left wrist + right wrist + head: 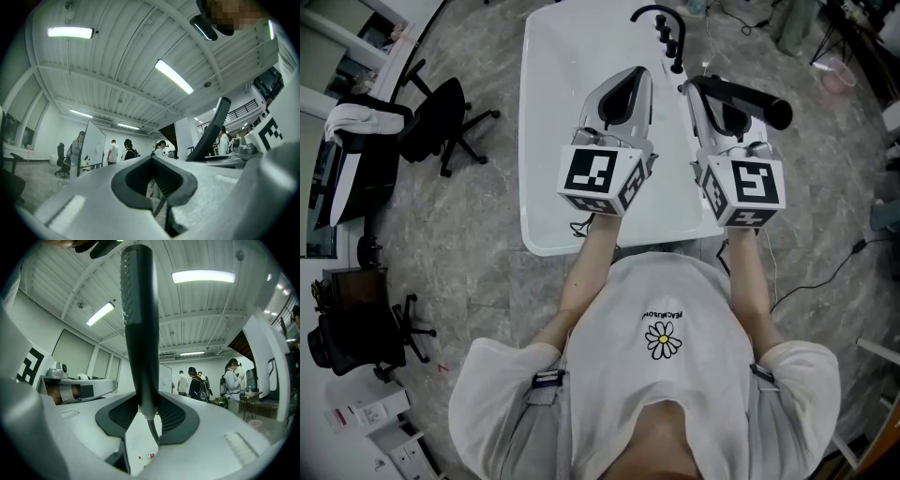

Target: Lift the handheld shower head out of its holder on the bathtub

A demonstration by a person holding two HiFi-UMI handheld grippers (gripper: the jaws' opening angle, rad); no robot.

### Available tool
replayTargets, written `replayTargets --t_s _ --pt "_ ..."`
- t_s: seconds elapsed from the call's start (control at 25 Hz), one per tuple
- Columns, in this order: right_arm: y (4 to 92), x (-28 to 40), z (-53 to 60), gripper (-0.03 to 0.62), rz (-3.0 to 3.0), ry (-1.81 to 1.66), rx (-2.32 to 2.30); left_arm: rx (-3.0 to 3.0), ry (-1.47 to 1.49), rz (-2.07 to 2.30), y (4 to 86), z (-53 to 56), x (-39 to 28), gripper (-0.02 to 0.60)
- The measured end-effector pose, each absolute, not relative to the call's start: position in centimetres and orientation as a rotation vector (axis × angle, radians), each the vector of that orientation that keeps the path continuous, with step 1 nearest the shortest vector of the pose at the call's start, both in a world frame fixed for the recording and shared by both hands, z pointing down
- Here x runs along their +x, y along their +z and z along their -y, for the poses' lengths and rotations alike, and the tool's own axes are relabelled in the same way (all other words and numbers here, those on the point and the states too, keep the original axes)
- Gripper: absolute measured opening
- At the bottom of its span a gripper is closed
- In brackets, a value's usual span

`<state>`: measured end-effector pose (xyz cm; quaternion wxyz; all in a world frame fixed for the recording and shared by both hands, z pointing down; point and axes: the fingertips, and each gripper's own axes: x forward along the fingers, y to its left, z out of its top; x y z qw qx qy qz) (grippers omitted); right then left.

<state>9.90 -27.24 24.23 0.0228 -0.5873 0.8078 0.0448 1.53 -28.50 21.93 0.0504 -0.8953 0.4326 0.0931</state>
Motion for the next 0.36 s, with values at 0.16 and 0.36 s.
replayTargets --t_s 0.16,0.36 --pt "24.1 10.1 27.2 0.15 -2.498 0.142 -1.82 -2.731 0.304 -1.325 22.0 28.8 1.2 0.0" --pt "23.8 10.1 27.8 0.15 -2.499 0.147 -1.821 -2.725 0.306 -1.34 21.8 29.6 0.8 0.0"
